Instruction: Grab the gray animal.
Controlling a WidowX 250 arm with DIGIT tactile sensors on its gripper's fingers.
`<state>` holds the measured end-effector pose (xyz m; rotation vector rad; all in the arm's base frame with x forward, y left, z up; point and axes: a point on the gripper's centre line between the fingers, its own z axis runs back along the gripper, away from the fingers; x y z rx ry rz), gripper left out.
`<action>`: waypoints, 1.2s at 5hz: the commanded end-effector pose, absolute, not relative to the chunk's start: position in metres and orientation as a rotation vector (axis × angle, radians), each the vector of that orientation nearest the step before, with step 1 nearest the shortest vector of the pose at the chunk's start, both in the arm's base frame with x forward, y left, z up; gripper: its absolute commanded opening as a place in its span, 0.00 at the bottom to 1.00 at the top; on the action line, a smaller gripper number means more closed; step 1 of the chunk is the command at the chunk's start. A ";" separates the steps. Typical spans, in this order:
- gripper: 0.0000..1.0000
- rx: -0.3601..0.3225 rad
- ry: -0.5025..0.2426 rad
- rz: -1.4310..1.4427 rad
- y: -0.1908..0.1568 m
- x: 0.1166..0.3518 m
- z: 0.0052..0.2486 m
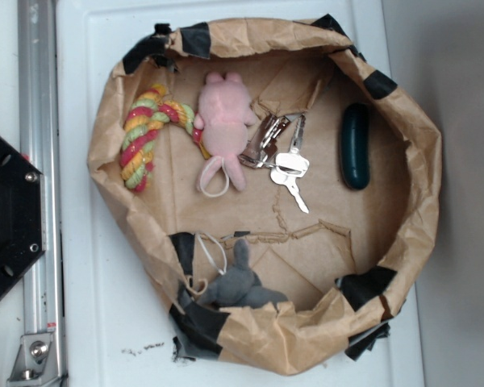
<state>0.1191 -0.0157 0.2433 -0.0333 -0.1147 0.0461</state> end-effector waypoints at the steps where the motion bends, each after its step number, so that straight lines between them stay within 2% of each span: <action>1: 1.00 -0.033 -0.115 0.046 -0.016 0.119 0.243; 2: 1.00 -0.139 -0.104 -0.001 -0.018 0.169 0.215; 3: 1.00 -0.217 -0.074 -0.021 -0.030 0.214 0.189; 4: 1.00 -0.247 -0.057 -0.035 -0.043 0.239 0.156; 5: 1.00 -0.279 -0.031 -0.083 -0.051 0.253 0.117; 6: 1.00 -0.316 -0.027 -0.093 -0.048 0.269 0.088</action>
